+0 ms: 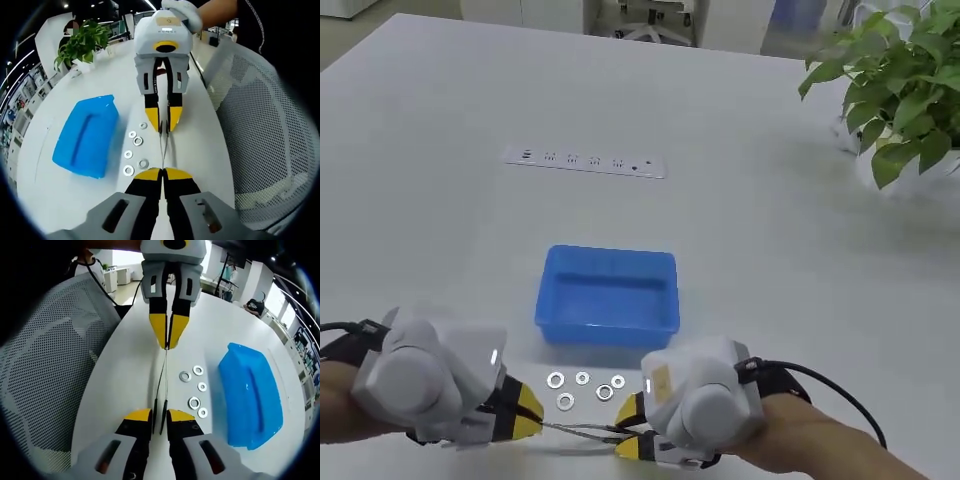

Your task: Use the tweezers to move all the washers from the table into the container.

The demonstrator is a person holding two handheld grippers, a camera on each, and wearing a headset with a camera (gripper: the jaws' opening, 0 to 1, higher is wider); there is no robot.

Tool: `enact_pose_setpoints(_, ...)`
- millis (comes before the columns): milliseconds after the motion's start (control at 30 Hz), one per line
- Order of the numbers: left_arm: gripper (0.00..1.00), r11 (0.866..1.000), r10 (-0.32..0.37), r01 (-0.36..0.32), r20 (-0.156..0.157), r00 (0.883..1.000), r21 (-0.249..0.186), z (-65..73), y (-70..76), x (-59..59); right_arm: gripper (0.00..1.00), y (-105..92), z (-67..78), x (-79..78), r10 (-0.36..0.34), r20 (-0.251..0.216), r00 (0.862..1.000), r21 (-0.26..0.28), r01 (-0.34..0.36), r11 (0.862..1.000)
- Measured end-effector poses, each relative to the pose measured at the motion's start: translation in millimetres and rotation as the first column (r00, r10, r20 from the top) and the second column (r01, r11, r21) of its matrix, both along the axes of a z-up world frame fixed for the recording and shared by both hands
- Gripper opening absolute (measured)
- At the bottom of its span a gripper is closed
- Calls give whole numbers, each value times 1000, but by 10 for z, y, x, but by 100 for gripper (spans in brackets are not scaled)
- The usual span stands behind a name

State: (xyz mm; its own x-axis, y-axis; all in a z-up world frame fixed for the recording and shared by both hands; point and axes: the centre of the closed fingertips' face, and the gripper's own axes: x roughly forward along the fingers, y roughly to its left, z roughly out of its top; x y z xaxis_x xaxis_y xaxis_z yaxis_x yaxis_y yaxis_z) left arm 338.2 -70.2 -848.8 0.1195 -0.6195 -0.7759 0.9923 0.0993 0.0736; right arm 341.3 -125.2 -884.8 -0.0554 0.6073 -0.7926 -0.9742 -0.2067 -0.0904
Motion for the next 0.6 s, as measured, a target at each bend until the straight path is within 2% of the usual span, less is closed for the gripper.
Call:
enact_pose_setpoints(300, 6, 1000, 2, -2, 41, 999, -3, 194, -46, 37, 15, 59, 58, 11, -7, 11, 1000, 16, 7, 1000)
enact_pose_setpoints(600, 6, 999, 2, 1, 57, 998, -36, 413, -132, 44, 13, 95, 109, 38, -29, 9, 1000, 41, 28, 999)
